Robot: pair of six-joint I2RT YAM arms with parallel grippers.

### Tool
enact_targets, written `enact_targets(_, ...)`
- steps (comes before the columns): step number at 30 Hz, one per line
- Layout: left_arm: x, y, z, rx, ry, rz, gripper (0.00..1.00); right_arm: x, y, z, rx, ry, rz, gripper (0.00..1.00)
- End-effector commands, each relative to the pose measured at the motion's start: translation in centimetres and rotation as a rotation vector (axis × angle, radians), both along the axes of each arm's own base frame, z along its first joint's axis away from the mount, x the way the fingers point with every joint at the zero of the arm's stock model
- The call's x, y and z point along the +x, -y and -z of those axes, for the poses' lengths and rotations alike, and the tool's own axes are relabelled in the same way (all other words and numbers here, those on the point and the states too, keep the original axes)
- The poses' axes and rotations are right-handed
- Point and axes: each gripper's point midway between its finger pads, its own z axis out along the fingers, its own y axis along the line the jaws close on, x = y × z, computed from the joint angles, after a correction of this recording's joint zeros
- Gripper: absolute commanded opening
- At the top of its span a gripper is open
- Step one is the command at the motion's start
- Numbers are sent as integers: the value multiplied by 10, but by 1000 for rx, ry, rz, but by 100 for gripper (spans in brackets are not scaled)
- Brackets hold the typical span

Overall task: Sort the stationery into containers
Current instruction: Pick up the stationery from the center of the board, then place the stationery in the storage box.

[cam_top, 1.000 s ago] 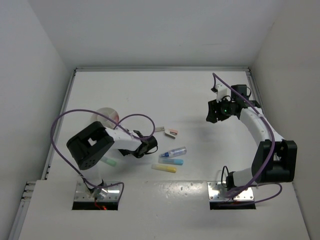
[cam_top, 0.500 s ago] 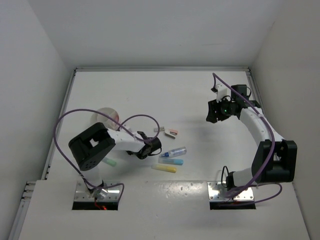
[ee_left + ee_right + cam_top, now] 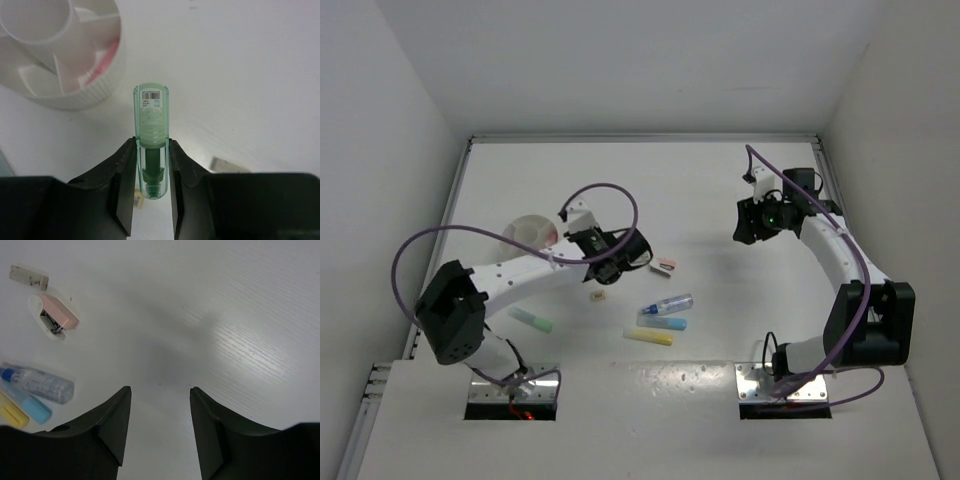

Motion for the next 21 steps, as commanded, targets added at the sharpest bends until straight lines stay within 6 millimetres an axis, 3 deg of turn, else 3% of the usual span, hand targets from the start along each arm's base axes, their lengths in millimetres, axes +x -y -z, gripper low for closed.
enact_targets(1,14,-27,-15,52,-57,36,9,12,-5,-27,23,84,-22,51)
enact_targets(7,47,-68,-32,13,-95,49,9,11,-5,-30,23,93,-22,51)
enact_targets(11,53,-91,-22,-8,-183,77,9,11,-5,-30,23,93,-22,51)
enact_targets(14,52,-109,0,-27,-243,71,9,11,-5,-30,23,93,-22,51)
enact_targets(17,54,-110,4,-66,-239,111,9,11,-5,-30,23,93,-22,51)
enact_targets(21,54,-97,8,-134,-250,196,9,11,-5,-30,23,93,-22,51)
